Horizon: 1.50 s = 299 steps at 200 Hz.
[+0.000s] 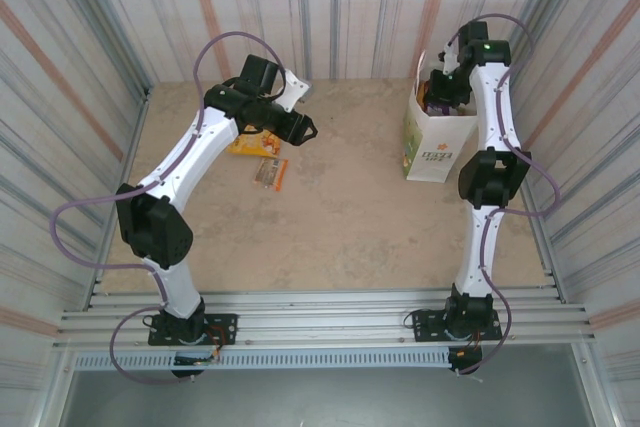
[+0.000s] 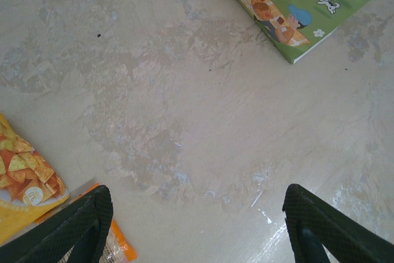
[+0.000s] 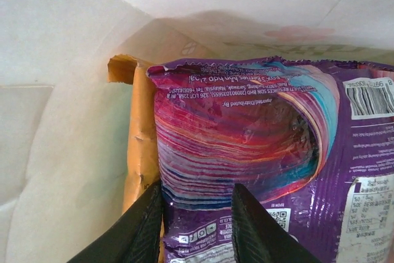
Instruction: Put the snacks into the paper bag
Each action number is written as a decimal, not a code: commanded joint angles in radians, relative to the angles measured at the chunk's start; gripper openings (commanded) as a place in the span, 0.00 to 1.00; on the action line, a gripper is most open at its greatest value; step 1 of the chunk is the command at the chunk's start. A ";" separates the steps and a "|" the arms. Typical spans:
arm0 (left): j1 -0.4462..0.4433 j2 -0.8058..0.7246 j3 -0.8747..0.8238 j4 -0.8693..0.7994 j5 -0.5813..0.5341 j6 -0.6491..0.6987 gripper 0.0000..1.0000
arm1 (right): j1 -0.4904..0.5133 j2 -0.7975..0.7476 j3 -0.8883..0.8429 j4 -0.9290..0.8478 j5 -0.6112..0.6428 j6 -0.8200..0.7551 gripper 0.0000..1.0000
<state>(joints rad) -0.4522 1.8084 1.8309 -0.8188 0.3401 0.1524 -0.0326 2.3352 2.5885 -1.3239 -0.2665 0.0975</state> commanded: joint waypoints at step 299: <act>0.496 -0.032 -0.529 0.410 0.274 -0.600 0.60 | 0.693 -1.010 -1.395 1.012 0.098 0.353 0.52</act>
<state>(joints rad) 0.0090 1.7065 1.2686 -0.4812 0.6125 -0.3901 0.6270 1.2644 1.2072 -0.4335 -0.1993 0.3988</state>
